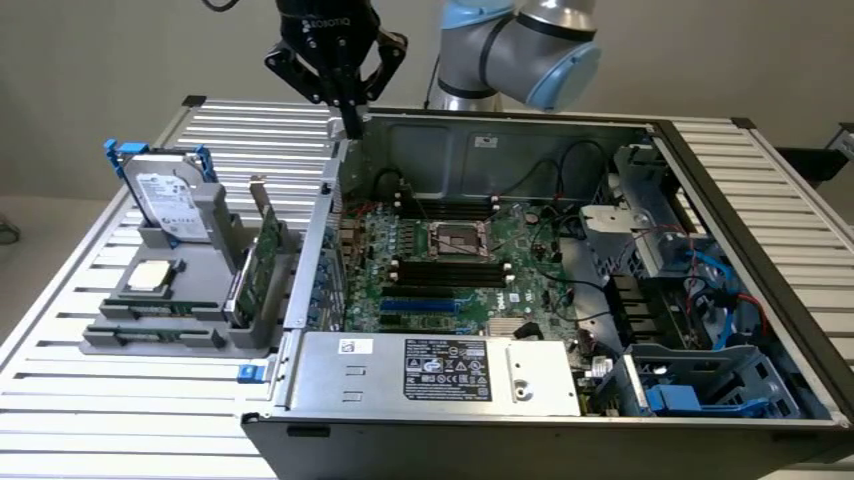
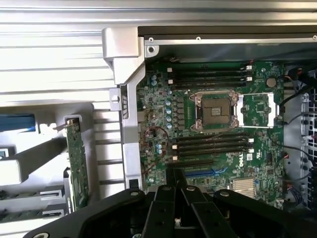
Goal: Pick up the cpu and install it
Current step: 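Reach for the cpu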
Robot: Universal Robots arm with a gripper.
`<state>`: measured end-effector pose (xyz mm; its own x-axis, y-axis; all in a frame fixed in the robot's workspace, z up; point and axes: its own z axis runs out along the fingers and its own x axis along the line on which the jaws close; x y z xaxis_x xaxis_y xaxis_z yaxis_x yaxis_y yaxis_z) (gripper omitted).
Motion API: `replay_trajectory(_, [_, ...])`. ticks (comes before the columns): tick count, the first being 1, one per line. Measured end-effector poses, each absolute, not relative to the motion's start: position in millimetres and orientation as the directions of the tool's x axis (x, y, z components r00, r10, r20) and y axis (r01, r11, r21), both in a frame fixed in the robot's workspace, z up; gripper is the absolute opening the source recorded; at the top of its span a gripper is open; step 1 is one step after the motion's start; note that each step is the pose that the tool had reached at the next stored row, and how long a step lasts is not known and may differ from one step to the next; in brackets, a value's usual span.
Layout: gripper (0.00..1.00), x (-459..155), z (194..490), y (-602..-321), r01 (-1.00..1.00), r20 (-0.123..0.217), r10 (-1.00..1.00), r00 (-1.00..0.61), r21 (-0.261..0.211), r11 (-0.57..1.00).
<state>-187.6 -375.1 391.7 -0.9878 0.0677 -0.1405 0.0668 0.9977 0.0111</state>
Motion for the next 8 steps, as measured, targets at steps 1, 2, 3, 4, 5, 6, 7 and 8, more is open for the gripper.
replay_trajectory(1, [0.11,-191,392,-375,0.067,-0.149,0.068,-0.987,0.010,0.998])
replay_trajectory(2, [0.11,-193,392,-374,0.067,-0.156,0.067,-0.985,0.010,0.998])
replay_trajectory(3, [0.11,-196,392,-374,0.067,-0.162,0.067,-0.984,0.010,0.998])
replay_trajectory(4, [0.11,-199,392,-374,0.067,-0.164,0.068,-0.984,0.010,0.998])
replay_trajectory(5, [0.11,-202,392,-374,0.070,-0.164,0.071,-0.984,0.010,0.997])
replay_trajectory(6, [0.11,-203,392,-374,0.076,-0.164,0.077,-0.984,0.011,0.997])
replay_trajectory(7, [0.11,-203,392,-374,0.082,-0.161,0.083,-0.984,0.011,0.997])
replay_trajectory(8, [0.11,-203,392,-374,0.089,-0.155,0.089,-0.984,0.011,0.996])
